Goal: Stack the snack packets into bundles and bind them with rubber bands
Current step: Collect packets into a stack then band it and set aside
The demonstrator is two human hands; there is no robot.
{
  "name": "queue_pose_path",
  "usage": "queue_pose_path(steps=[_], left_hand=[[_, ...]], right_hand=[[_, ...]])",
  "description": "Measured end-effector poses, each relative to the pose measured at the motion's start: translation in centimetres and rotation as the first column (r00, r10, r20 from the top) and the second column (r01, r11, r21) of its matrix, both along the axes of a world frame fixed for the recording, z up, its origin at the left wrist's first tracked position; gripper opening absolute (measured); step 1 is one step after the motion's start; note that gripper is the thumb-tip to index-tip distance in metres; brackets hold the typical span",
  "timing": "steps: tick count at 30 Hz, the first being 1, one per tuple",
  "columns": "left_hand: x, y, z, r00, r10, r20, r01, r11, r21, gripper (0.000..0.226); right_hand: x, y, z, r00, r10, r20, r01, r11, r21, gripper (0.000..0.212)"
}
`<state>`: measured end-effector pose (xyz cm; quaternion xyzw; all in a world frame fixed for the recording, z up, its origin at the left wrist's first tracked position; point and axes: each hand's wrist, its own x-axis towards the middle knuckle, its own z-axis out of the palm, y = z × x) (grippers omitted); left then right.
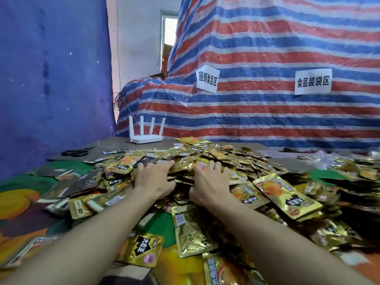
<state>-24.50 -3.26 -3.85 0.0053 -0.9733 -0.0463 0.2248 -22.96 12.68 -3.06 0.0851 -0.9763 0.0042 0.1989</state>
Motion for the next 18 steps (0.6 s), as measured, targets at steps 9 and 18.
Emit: queue_pose_path(steps=[9, 18], left_hand=[[1.2, -0.5, 1.7, 0.999, 0.019, -0.027, -0.018, 1.0, 0.012, 0.039], [4.4, -0.8, 4.3, 0.984, -0.061, -0.166, 0.092, 0.979, 0.184, 0.025]], right_hand=[[0.8, 1.0, 0.7, 0.999, 0.037, -0.012, -0.038, 0.994, -0.107, 0.03], [3.0, 1.9, 1.7, 0.979, 0.078, -0.19, -0.136, 0.939, -0.316, 0.028]])
